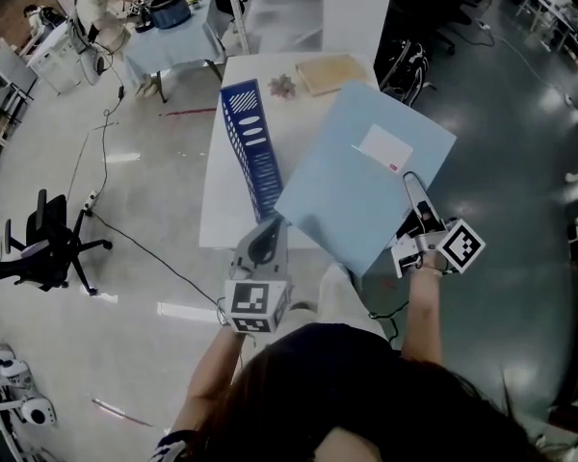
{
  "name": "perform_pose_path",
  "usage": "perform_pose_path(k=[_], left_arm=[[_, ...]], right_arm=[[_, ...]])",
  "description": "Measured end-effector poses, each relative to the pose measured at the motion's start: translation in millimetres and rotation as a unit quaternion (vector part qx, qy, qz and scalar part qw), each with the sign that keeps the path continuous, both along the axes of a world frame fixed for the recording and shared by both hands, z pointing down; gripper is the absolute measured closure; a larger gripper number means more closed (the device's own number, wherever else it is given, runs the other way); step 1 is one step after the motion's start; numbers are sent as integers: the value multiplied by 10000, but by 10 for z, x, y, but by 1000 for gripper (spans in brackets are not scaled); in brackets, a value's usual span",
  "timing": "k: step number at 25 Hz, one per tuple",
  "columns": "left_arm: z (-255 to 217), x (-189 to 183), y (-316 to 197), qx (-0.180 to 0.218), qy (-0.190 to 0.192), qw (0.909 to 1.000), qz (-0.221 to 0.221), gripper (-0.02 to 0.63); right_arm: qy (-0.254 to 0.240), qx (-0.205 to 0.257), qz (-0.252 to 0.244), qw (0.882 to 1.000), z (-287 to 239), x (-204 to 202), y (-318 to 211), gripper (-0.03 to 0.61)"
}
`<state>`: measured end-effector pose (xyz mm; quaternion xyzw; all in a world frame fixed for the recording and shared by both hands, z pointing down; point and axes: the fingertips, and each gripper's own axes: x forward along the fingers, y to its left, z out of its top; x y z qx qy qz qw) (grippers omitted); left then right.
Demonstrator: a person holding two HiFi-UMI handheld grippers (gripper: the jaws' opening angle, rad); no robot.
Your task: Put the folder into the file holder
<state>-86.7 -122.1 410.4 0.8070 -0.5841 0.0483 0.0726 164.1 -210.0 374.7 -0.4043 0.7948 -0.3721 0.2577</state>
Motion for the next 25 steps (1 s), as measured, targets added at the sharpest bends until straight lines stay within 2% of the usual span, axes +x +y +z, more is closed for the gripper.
perform_pose_path(k=[13, 18, 21, 25], left_arm=[[10, -406, 310, 65, 36, 9998, -174, 607], [11, -567, 370, -25, 53, 9993, -372, 607], [-12, -640, 386, -229, 132, 9984, -508, 607], [-48, -749, 359, -292, 213, 9965, -759, 607]], right_arm=[[431, 774, 418, 9952, -557, -457, 274, 431], [666, 1103, 472, 9905, -800, -748, 341, 431], [868, 1195, 491, 9878, -847, -917, 336, 431], [1147, 1248, 572, 9839, -889, -1106, 305, 431]])
